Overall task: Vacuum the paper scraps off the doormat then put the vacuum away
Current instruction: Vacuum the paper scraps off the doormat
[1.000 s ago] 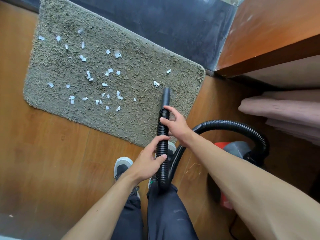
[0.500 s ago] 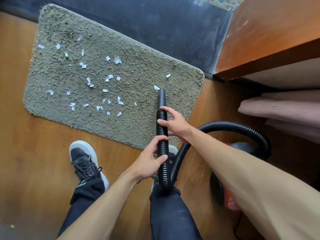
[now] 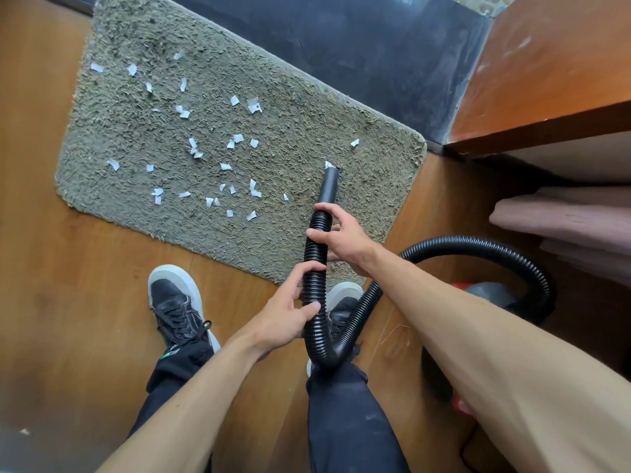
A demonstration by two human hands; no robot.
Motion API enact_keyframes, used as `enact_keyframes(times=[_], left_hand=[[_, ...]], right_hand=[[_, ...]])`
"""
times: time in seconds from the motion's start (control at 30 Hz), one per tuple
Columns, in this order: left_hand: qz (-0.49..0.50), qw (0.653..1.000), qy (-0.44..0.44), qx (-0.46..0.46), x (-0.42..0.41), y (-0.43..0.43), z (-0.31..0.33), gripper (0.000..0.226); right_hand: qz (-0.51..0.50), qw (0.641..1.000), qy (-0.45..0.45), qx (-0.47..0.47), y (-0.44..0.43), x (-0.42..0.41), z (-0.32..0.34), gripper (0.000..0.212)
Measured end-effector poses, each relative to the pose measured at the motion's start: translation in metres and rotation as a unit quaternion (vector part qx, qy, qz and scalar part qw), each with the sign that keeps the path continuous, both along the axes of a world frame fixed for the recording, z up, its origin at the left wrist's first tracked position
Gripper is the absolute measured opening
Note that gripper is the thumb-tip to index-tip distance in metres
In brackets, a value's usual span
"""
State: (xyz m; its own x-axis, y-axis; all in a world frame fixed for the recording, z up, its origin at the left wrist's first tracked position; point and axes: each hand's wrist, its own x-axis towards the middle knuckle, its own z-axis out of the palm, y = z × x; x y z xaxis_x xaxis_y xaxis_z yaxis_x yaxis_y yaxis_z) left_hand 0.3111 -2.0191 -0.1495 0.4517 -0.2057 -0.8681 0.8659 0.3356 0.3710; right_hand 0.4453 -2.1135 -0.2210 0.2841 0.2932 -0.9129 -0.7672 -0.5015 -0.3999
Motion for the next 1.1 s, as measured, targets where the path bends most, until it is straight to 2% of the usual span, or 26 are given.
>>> enact_keyframes(times=[0.3,0.5,0.93,1.1], left_hand=[[-0.016,1.0,-0.014,0.006,0.009,-0.001,0.001,0.052],[-0.056,0.997,-0.042,0.019,0.019,-0.007,-0.001,0.054],[-0.057,0.995,-0.072,0.045,0.039,0.001,-0.014,0.052],[-0.105,0.988,-0.094,0.064,0.051,-0.001,-0.017,0.051]], right_hand=[[-0.011,1.0,-0.023,0.006,-0.004,0.005,0.001,0.053],[-0.055,0.998,-0.019,0.001,-0.022,0.008,-0.001,0.051],[-0.066,0.997,-0.043,-0.003,-0.007,0.031,-0.006,0.05],[-0.067,0.997,-0.044,-0.018,-0.018,0.041,-0.008,0.051]])
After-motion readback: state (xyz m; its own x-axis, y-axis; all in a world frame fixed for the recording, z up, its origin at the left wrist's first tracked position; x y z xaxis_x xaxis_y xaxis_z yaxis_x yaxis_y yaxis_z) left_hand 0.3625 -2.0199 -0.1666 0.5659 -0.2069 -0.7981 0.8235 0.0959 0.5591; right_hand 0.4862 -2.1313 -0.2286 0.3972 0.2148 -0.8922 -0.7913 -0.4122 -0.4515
